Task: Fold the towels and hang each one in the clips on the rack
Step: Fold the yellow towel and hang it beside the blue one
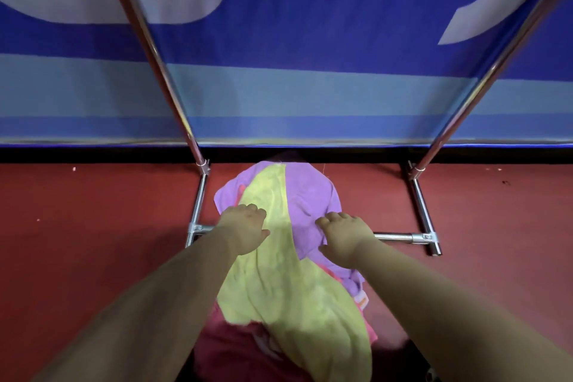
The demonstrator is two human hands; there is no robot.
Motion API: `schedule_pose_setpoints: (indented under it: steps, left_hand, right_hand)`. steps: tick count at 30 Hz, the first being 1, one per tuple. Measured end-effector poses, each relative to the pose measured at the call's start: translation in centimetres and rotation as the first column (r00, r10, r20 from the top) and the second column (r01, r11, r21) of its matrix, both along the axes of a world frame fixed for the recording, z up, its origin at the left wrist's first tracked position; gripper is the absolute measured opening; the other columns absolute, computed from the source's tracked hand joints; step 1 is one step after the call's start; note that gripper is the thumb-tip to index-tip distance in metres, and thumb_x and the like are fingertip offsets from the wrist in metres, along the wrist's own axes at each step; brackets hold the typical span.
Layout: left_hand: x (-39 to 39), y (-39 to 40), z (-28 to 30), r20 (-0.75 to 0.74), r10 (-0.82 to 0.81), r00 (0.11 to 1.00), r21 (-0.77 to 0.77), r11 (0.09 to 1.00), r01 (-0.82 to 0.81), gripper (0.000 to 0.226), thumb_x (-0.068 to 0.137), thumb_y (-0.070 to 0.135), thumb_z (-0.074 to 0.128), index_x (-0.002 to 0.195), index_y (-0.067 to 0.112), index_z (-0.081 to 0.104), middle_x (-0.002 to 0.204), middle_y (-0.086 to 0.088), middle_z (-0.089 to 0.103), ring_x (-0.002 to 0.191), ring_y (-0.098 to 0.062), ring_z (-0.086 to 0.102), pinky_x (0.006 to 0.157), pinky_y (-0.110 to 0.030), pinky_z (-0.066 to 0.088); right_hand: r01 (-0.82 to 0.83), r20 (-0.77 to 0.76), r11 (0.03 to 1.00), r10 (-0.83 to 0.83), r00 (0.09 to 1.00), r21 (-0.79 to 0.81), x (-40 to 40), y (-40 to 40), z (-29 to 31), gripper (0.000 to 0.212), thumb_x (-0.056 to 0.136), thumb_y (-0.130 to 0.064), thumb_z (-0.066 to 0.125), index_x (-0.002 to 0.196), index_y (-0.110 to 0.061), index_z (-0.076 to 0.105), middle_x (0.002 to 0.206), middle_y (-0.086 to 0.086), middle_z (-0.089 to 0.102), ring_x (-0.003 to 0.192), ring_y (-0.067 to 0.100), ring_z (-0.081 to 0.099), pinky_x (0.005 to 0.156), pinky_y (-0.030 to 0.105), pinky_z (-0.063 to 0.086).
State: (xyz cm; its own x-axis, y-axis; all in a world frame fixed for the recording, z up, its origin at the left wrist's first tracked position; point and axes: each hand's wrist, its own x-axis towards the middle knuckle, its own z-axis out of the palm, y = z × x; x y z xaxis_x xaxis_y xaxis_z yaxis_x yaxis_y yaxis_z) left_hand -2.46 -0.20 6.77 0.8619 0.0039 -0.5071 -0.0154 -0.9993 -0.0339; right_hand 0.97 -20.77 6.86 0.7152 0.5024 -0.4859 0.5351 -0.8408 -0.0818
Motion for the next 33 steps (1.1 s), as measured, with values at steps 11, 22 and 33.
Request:
schedule_pose_setpoints:
  steps: [11, 22, 33]
  left_hand:
    - [0.8, 0.2, -11.1, -0.050, 0.052, 0.997, -0.075, 0.996, -0.055, 0.050, 0.095, 0.042, 0.042, 0.135, 0.012, 0.040, 0.141, -0.009, 0.040, 0.131, -0.027, 0.037, 0.108, -0.038, 0.032]
    - [-1.1, -1.2, -17.0, 0.088, 0.164, 0.982, -0.195, 0.970, -0.145, 0.043, 0.091, 0.017, 0.048, 0.133, 0.013, 0.042, 0.148, -0.007, 0.028, 0.138, -0.025, 0.025, 0.113, -0.034, 0.026]
    - [-1.3, -0.6, -16.3, -0.038, 0.257, 0.966, -0.294, 0.921, -0.256, 0.025, 0.095, 0.023, 0.045, 0.115, 0.014, 0.058, 0.119, -0.008, 0.054, 0.116, -0.027, 0.052, 0.096, -0.034, 0.043]
  right_hand:
    - [0.026, -0.097, 0.998, -0.031, 0.995, -0.048, 1.0, 4.2, -10.9, 0.048, 0.094, -0.036, 0.043, 0.135, -0.012, 0.037, 0.139, 0.011, 0.039, 0.128, 0.028, 0.038, 0.098, 0.037, 0.035]
    - [0.181, -0.106, 0.980, -0.172, 0.979, 0.078, -1.2, 6.0, -16.7, 0.037, 0.095, -0.027, 0.038, 0.127, -0.010, 0.045, 0.132, 0.009, 0.048, 0.119, 0.028, 0.048, 0.089, 0.035, 0.040]
    - [0.381, -0.193, 0.886, -0.339, 0.921, 0.263, -0.5, 4.8, -14.7, 0.023, 0.085, -0.027, 0.053, 0.105, -0.019, 0.061, 0.106, 0.003, 0.067, 0.099, 0.027, 0.061, 0.075, 0.031, 0.046]
